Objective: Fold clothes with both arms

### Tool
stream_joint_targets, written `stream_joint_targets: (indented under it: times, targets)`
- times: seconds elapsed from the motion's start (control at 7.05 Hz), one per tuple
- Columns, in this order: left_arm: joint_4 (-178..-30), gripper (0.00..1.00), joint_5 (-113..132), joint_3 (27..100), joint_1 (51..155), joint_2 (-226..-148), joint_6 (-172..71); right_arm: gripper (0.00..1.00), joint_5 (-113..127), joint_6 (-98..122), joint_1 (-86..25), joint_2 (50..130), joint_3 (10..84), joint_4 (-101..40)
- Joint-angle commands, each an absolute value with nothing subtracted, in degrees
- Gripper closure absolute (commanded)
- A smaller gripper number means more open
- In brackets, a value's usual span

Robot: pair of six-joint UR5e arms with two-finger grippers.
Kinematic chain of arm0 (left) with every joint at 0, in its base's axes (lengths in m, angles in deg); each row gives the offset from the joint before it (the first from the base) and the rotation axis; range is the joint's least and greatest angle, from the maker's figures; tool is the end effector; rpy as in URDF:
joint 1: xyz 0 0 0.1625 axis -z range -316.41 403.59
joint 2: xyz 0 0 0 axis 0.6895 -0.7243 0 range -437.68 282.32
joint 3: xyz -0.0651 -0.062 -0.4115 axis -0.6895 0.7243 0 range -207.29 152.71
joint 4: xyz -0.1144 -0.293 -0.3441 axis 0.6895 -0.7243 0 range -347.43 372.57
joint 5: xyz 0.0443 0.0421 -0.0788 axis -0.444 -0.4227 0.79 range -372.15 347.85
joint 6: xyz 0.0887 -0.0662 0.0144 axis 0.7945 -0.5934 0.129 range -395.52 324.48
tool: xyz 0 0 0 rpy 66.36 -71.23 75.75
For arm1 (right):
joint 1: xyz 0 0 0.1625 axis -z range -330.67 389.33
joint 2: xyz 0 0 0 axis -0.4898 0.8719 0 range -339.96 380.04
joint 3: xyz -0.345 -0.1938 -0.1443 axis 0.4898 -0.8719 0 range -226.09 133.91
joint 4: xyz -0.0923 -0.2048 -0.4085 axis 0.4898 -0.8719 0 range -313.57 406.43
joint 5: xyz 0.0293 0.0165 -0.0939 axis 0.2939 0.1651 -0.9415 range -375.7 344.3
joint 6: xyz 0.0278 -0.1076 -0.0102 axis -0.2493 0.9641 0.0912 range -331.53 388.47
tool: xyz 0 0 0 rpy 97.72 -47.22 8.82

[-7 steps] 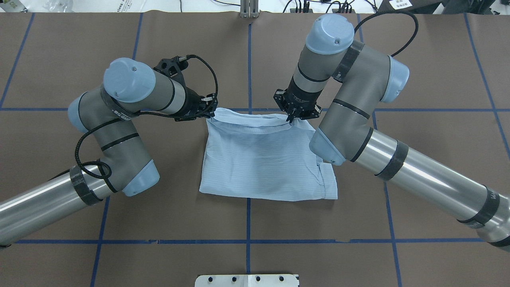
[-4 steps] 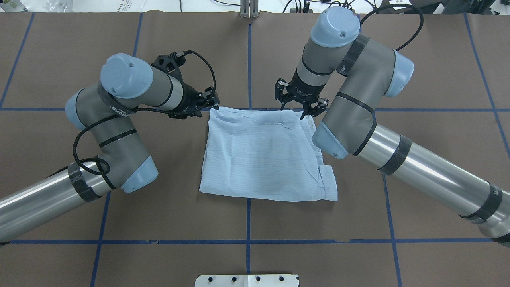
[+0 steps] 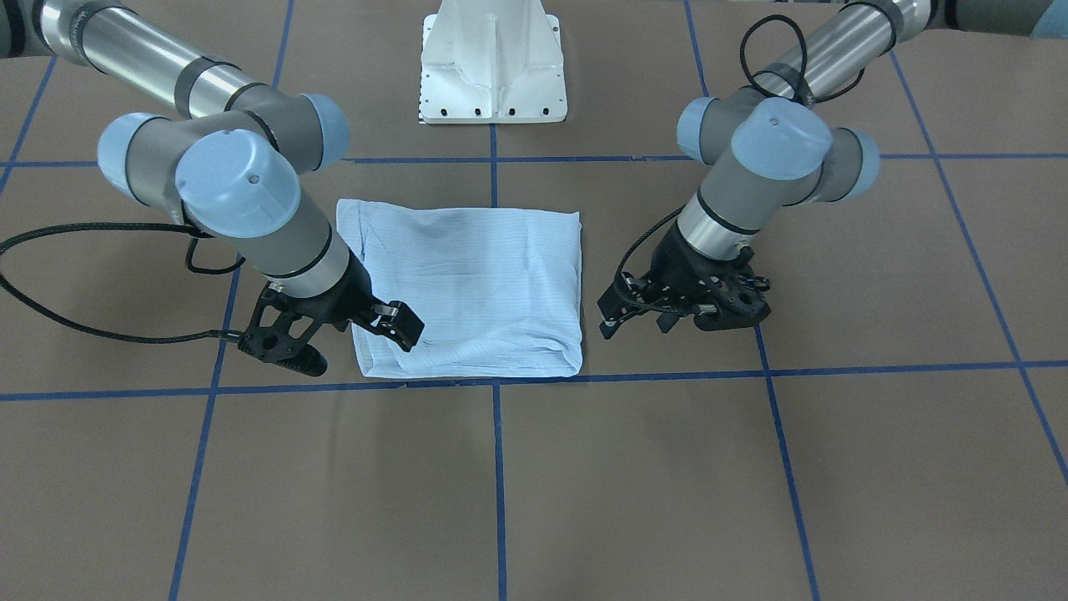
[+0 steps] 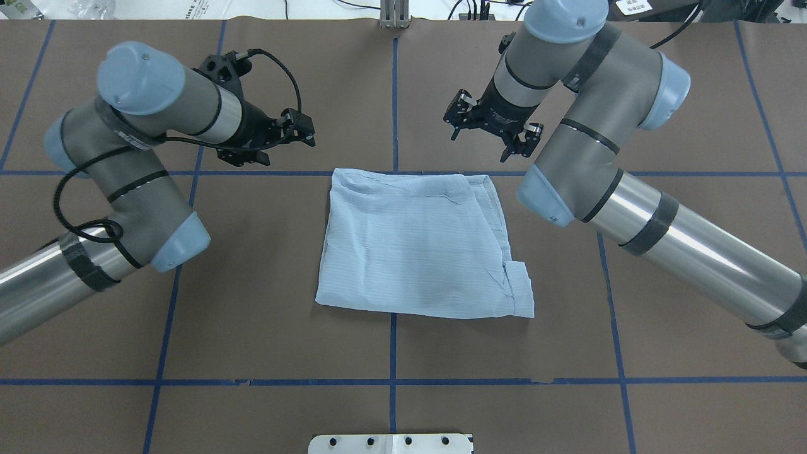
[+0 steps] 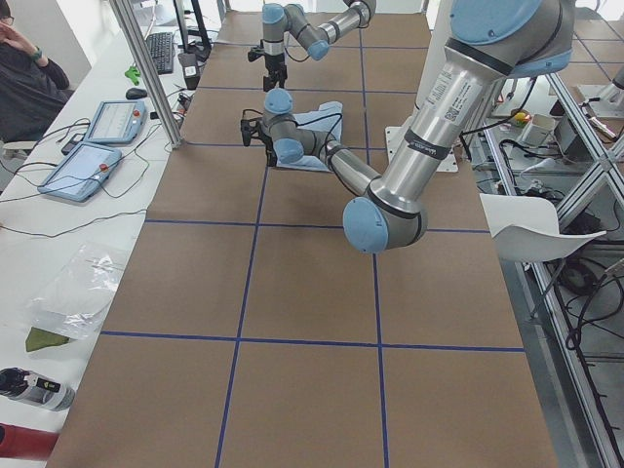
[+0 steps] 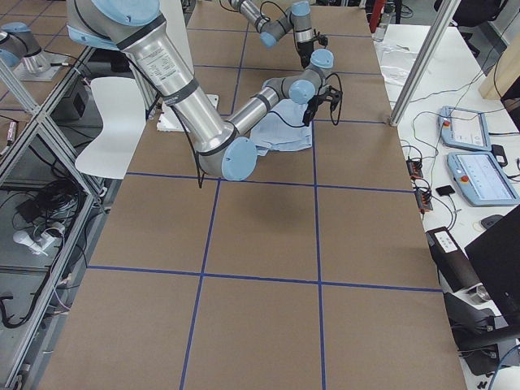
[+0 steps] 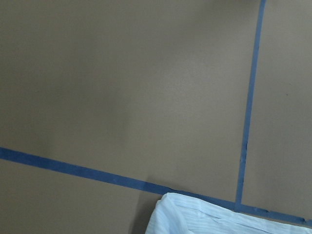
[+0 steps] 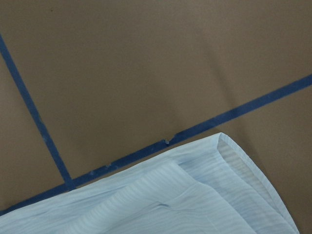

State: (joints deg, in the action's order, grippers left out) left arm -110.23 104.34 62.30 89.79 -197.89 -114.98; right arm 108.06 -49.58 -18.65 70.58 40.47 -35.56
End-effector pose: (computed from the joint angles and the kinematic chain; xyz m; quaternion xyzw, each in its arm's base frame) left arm 0.4478 -0.5877 0.2618 0.0680 0.5380 -0.1413 0.8282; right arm -0.4593 -0.6161 0.2224 -0.0540 -0.4452 0.1708 0.8773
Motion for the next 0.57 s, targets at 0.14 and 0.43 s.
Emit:
stream_joint_targets:
  times: [0.14, 0.43]
  targets:
    - [-101.55, 0.00, 107.56, 70.94, 101.04, -187.31, -88.71, 0.00, 108.66, -19.11, -30.66, 83.45, 44.53, -35.83]
    - [-95.82, 0.00, 107.91, 71.58, 110.43, -181.94, -66.91, 0.00, 109.45, 3.21, -39.71, 85.69, 43.99, -46.92]
